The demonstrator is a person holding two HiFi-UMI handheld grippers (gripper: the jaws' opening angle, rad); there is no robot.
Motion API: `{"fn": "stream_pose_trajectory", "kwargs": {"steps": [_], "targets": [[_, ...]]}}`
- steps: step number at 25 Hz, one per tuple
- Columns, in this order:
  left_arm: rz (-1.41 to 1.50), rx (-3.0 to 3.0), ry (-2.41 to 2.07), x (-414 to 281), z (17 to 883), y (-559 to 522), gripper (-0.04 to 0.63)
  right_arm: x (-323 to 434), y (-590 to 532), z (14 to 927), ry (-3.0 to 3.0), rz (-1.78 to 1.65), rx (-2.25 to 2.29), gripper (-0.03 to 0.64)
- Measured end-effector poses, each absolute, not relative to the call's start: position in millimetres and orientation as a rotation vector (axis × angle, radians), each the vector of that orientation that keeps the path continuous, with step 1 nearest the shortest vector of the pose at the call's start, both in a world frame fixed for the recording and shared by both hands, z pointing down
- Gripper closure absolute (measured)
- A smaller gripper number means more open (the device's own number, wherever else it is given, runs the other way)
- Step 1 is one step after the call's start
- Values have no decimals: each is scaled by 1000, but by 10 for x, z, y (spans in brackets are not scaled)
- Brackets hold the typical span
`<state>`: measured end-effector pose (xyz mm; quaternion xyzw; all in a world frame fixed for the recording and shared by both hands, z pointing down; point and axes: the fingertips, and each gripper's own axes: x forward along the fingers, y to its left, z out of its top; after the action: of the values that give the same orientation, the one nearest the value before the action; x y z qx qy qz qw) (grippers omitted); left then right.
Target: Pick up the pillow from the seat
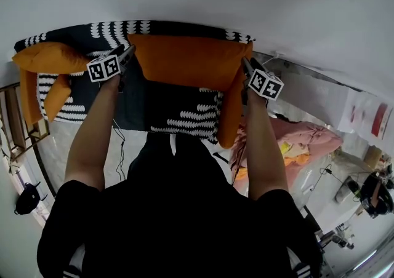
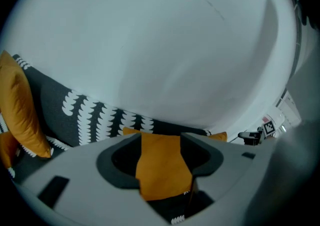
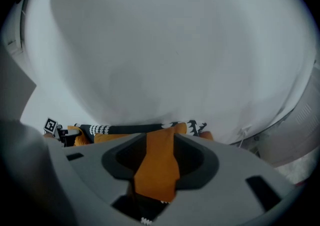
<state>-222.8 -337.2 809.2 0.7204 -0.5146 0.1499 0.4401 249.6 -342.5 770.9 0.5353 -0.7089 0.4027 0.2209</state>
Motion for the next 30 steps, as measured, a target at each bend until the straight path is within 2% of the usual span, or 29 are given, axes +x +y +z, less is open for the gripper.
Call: {"fn": "stream_pose_trajectory", "kwargs": {"steps": [15, 19, 22, 26, 30], "targets": [[381, 1715, -1313, -2282, 8631, -3556, 316, 2578, -3586, 8117, -1891, 1160, 1517, 417], [348, 1658, -1360, -2334, 8773, -3605, 288, 2623, -3654, 8196, -1888, 1163, 1518, 408], [309, 1637, -1358, -2312, 8841, -3645, 281, 2627, -3702, 8248, -1898, 1172, 1501, 364], [313, 1643, -1348, -2274, 8939, -3694, 272, 2636, -3783, 8317, -1900, 1182, 1499, 356], [322, 1621, -1381, -2359, 9078, -3742, 230, 2548, -3841, 8362, -1910, 1177, 1488, 341]]}}
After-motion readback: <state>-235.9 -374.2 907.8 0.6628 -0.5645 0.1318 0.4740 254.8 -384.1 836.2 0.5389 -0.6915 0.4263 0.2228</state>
